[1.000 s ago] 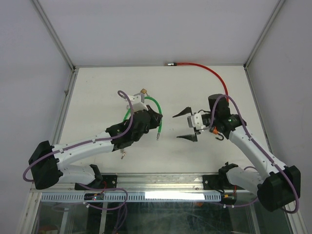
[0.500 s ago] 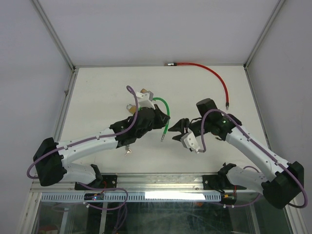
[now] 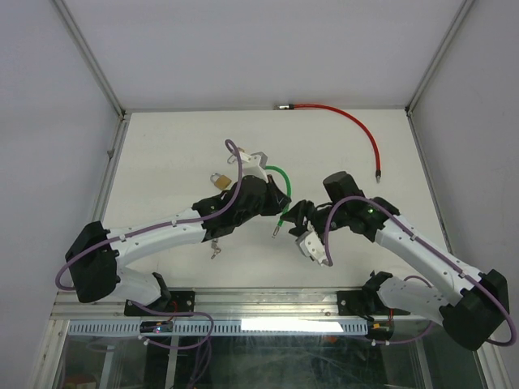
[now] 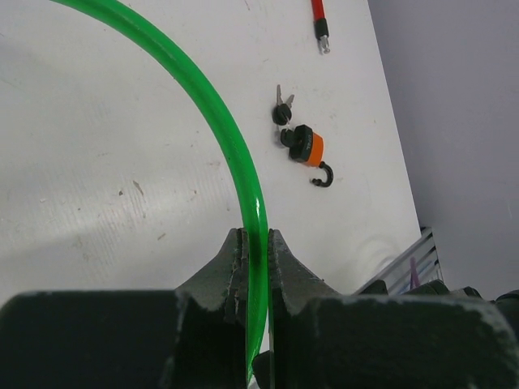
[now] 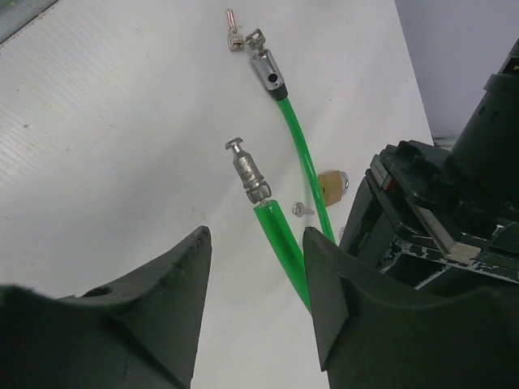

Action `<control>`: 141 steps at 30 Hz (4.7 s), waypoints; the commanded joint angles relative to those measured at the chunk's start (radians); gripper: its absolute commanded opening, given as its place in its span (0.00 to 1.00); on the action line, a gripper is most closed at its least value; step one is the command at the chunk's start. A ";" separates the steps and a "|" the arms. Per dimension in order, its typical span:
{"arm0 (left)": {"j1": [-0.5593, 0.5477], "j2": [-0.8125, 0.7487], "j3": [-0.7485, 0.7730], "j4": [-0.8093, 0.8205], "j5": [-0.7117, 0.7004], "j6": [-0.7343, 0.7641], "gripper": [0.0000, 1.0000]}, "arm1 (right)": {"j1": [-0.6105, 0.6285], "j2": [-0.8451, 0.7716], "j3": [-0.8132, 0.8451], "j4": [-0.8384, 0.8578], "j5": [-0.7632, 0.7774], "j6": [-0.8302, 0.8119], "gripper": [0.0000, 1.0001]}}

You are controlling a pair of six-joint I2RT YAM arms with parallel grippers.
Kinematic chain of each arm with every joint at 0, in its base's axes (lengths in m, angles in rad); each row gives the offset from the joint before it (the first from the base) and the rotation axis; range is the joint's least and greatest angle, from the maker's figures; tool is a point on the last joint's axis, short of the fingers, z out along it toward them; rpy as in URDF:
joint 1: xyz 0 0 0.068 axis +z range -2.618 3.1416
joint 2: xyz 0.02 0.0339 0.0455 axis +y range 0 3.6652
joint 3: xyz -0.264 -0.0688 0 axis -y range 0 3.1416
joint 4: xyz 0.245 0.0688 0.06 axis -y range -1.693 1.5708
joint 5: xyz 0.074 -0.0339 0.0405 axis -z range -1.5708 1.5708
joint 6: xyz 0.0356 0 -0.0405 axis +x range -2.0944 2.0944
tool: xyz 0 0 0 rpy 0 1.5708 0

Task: Lock with the key
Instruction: Pick up the lock from the center of the board.

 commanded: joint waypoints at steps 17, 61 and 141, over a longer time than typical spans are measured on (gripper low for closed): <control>0.026 0.033 0.079 0.072 0.160 -0.013 0.00 | 0.088 -0.054 -0.125 0.270 0.312 0.008 0.32; 0.228 -0.351 -0.512 0.074 -0.175 0.298 0.84 | -0.207 -0.127 -0.070 0.246 -0.174 0.511 0.00; 0.557 -0.301 -0.478 0.282 0.456 0.390 0.00 | -0.268 -0.060 -0.025 0.150 -0.307 0.553 0.00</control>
